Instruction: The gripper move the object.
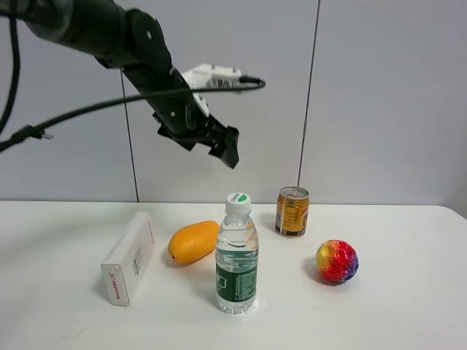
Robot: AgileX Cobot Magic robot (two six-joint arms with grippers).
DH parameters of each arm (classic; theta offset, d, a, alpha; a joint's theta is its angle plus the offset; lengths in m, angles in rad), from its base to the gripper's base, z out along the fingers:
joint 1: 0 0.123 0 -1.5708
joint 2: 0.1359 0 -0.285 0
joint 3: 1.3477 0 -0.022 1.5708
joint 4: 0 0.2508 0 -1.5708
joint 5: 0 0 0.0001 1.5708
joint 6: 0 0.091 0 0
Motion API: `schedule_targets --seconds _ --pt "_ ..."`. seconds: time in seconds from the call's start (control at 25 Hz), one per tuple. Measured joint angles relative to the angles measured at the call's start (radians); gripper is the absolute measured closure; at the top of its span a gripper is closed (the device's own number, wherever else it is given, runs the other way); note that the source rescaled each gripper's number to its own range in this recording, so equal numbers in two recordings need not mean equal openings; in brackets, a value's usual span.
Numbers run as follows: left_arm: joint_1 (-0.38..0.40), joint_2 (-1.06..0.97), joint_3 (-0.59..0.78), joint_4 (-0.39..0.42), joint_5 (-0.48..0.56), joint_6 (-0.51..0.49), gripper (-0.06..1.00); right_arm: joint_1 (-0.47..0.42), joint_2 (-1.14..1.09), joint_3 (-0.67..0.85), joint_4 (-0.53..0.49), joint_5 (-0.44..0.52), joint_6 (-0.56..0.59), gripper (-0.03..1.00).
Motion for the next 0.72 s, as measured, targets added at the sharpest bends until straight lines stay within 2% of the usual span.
schedule_targets --seconds 0.12,0.24,0.44,0.6,0.72 --pt "0.013 -0.081 -0.007 0.0 0.018 0.0 -0.06 0.0 0.0 0.0 0.0 0.0 0.0 -0.03" --pt "0.06 -0.151 -0.007 0.022 0.034 0.0 -0.06 0.0 0.0 0.0 0.0 0.0 0.0 -0.03" --pt "0.2 -0.228 -0.007 0.081 0.099 -0.023 -0.06 0.0 0.0 0.0 0.0 0.0 0.0 -0.03" --pt "0.31 -0.264 -0.006 0.086 0.208 -0.041 -0.06 0.0 0.0 0.0 0.0 0.0 0.0 -0.03" --pt "0.388 -0.304 0.035 0.086 0.235 -0.044 -0.06 0.0 0.0 0.0 0.0 0.0 0.0 -0.03"
